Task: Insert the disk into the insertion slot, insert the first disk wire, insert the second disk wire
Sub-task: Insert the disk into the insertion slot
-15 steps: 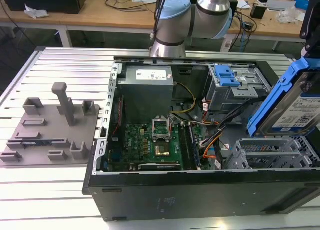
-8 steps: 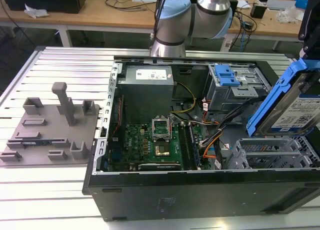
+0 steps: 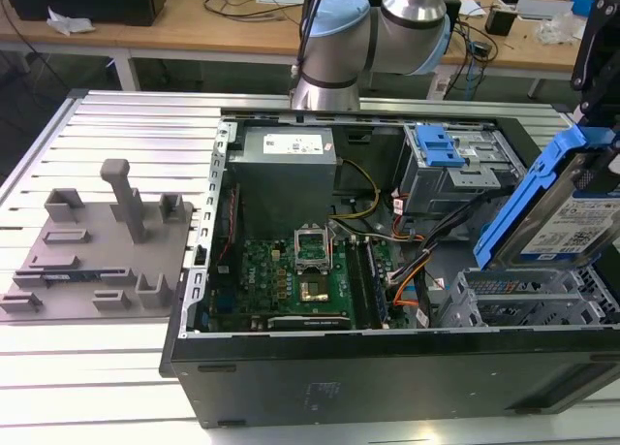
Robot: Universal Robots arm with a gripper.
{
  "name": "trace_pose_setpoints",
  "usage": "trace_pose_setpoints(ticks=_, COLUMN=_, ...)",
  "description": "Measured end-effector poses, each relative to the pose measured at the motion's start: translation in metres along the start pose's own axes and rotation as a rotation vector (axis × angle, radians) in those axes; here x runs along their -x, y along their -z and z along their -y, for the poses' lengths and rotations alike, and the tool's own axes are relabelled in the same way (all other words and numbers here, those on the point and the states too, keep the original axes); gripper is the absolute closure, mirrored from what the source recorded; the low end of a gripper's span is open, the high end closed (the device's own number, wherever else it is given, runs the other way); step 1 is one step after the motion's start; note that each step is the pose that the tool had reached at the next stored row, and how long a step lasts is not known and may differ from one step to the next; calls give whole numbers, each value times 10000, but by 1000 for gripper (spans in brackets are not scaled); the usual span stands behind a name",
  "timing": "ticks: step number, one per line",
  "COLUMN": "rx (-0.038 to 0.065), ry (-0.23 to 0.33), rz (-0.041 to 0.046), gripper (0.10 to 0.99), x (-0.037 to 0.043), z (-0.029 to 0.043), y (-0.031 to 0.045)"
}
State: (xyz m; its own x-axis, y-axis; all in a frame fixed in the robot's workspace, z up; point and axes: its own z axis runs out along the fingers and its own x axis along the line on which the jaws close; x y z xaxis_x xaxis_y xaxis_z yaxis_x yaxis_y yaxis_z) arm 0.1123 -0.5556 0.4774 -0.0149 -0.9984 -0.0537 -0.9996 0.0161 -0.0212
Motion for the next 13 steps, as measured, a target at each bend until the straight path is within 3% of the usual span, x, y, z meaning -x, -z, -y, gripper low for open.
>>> trace_pose_setpoints(ticks=13, rx=0, ry=0, rz=0, gripper=722, x=-19, z=-2, y=-100)
